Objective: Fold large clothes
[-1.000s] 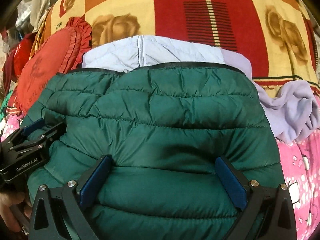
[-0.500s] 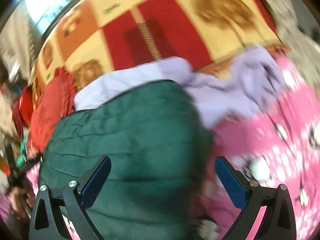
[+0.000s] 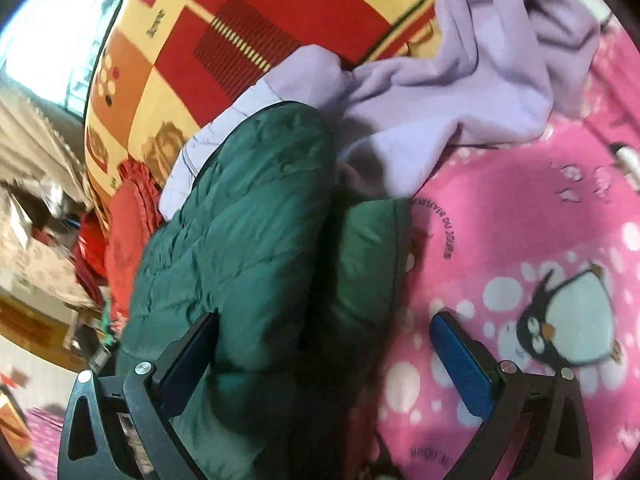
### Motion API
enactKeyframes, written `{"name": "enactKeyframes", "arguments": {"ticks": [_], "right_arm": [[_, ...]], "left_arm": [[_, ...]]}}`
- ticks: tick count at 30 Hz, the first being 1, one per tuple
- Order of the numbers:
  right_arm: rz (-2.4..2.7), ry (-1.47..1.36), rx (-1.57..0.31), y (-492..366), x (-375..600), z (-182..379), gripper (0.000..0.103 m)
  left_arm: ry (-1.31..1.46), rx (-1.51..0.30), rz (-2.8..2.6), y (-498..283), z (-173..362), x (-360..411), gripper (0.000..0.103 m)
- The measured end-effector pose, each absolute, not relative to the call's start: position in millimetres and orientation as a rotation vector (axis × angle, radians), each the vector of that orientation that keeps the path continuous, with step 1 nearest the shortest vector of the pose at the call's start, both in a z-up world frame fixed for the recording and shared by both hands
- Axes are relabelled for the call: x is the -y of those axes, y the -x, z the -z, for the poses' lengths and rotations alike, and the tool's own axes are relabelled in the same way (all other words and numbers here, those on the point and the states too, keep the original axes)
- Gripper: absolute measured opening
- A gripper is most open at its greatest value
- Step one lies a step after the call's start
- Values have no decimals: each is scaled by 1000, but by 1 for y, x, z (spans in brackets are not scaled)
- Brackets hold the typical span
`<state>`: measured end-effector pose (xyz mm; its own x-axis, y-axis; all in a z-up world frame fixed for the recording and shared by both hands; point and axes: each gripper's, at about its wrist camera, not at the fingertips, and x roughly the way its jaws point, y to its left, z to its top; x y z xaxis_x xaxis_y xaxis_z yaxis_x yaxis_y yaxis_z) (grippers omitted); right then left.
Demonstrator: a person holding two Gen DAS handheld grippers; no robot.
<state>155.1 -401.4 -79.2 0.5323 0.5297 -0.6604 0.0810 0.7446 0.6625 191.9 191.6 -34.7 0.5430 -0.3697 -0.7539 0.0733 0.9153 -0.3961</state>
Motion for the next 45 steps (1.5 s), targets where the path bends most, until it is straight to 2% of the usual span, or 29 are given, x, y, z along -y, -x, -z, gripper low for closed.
{"name": "enactKeyframes", "arguments": {"ticks": [4, 11, 22, 24, 25, 26, 28, 31, 34, 35, 37, 40, 42, 43, 45], "right_arm": [[-343, -686, -959, -161, 401, 81, 103], [-387, -584, -896, -174, 385, 79, 103], [-390, -543, -881, -178, 381, 83, 98], [-393, -537, -880, -180, 379, 83, 96], [-393, -532, -879, -181, 377, 82, 93], [-394, -522, -876, -182, 376, 80, 87], [-402, -505, -865, -182, 373, 77, 77], [-403, -475, -854, -181, 369, 74, 72], [-401, -490, -862, -181, 370, 77, 76], [-400, -506, -872, -182, 371, 79, 81], [-399, -552, -897, -186, 375, 86, 82], [-408, -554, -899, -186, 375, 86, 83], [-422, -542, -894, -187, 373, 84, 81], [-427, -529, -884, -186, 372, 81, 75], [-420, -477, -864, -185, 367, 72, 66]], "left_arm": [[397, -973, 301, -190, 46, -200, 92], [435, -1028, 357, -206, 57, -204, 102], [430, -1012, 533, -242, 64, -197, 102], [425, -977, 552, -237, 61, -196, 85], [425, -961, 570, -235, 58, -194, 67], [419, -951, 575, -233, 55, -192, 57], [354, -909, 555, -224, 48, -185, 49], [297, -869, 517, -217, 43, -179, 45], [247, -858, 487, -216, 40, -173, 46], [243, -867, 481, -218, 41, -172, 51], [246, -882, 475, -221, 43, -172, 55], [287, -913, 470, -229, 49, -172, 66], [304, -915, 471, -230, 50, -175, 67], [292, -903, 465, -228, 48, -173, 64], [253, -879, 451, -222, 42, -169, 49]]}}
